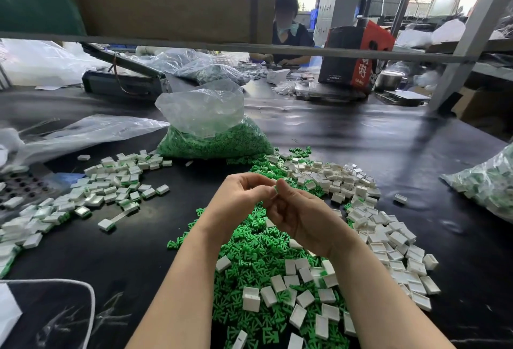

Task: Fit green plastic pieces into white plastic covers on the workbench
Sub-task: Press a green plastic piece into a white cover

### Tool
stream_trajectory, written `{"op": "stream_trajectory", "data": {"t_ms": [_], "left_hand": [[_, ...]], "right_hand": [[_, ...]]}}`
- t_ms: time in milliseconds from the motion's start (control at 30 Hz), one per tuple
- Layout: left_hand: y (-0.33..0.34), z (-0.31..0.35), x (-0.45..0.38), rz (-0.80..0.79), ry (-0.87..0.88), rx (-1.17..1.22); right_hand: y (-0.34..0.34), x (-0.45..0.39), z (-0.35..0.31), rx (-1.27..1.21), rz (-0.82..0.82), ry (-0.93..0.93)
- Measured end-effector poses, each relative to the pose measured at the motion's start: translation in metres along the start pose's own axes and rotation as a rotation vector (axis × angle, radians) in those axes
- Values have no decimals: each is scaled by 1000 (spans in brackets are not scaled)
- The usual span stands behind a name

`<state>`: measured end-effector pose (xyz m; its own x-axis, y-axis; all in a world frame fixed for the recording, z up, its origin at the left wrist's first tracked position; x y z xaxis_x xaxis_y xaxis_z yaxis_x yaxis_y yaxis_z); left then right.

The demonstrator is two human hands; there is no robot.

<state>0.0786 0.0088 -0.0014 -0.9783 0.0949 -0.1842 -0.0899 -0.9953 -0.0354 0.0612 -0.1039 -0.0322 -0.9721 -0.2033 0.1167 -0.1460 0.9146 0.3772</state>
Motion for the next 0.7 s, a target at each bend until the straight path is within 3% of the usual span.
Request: {"op": "stream_trajectory", "data": {"t_ms": [133, 700], "left_hand": [[4, 0, 0, 24, -31, -31], [13, 4, 1, 75, 6, 44]], "right_hand": [[0, -1, -2, 146, 1, -52], [0, -1, -1, 109, 7, -141]]}}
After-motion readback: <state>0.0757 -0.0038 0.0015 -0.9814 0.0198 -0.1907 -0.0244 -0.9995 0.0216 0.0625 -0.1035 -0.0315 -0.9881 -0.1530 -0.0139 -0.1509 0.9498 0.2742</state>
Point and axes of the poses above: each hand's wrist, its own x-axis away from the middle knuckle, its own y-axis out of the palm, z = x × y, the point moved 6 cm from there along -x, towards the middle knuckle, and after that the axes turned 13 degrees about z, right-handed, at the moved point
